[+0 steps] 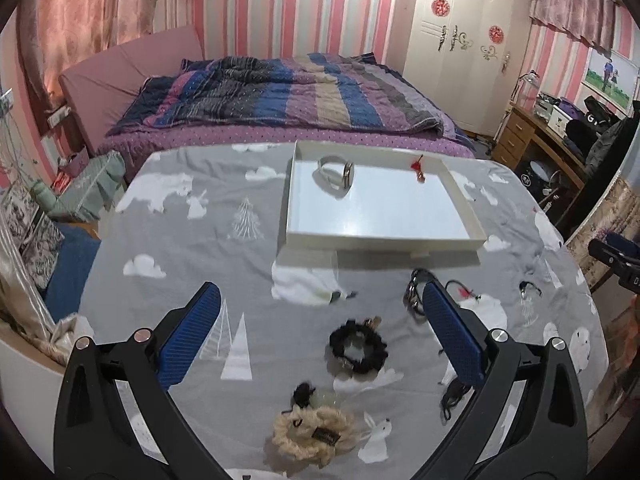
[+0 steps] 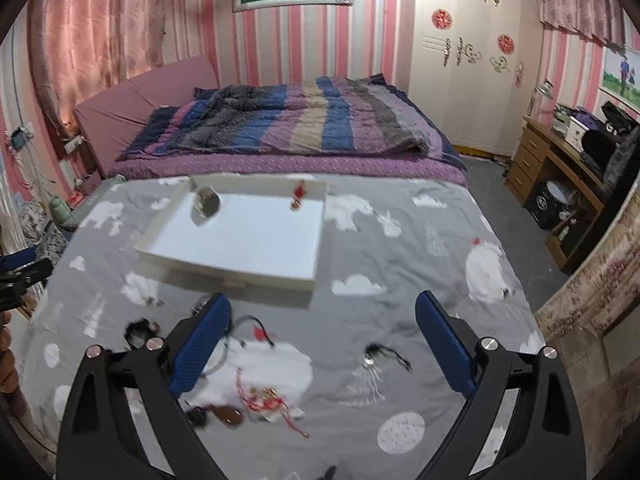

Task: Organize jewelry
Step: 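Withdraw both grippers from the tray back toward the remaining jewelry, then grasp the black scrunchie with the left gripper while the right gripper grasps the black braided bracelet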

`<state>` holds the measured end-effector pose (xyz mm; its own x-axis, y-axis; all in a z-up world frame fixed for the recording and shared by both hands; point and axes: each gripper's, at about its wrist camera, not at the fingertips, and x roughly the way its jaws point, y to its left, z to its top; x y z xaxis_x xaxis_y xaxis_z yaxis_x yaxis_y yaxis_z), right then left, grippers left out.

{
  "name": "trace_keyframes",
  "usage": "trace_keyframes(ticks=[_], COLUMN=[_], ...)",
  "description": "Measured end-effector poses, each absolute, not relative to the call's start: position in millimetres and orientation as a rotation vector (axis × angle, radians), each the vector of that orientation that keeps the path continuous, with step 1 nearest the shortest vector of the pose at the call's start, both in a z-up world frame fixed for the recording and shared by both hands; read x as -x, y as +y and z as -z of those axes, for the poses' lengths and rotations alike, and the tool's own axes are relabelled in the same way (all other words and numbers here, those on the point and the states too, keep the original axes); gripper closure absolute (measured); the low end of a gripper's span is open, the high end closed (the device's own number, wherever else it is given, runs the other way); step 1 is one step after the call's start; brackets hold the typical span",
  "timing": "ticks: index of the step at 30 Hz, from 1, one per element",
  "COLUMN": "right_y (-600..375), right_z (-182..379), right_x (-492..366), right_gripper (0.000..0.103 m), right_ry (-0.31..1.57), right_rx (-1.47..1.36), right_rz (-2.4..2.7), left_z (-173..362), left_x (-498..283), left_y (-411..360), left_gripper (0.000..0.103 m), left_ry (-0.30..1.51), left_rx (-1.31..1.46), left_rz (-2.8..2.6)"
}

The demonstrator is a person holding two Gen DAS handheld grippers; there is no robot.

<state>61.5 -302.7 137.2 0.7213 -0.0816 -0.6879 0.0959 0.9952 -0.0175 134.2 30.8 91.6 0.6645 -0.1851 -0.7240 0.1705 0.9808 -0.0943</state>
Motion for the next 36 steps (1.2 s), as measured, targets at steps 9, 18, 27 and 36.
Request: trace_keyframes(ticks=[9, 18, 27, 36], right_y=[-320, -318, -312, -302], right_z=[-106, -88, -78, -66], right_x=[-40, -36, -41, -55], right_gripper=[0.009, 0.009, 0.009, 0.009], right_ry=[0.781, 0.807, 0.835, 0.861], right_rx=[-0.066, -0.065, -0.051, -0.042], right_rz=[0.149, 0.166, 0.173, 0.188], left_z=[-69, -54, -42, -27], left_x=[-125, -123, -133, -143], left_y=[36, 35, 36, 33], left_gripper=[0.003, 0.003, 0.003, 0.003], left_ry=[0.852, 0.872, 0.904, 0.927], left_rx=[0.038, 0.022, 0.037, 0.019], left_rz=[0.212, 0.209, 0.215, 0.225])
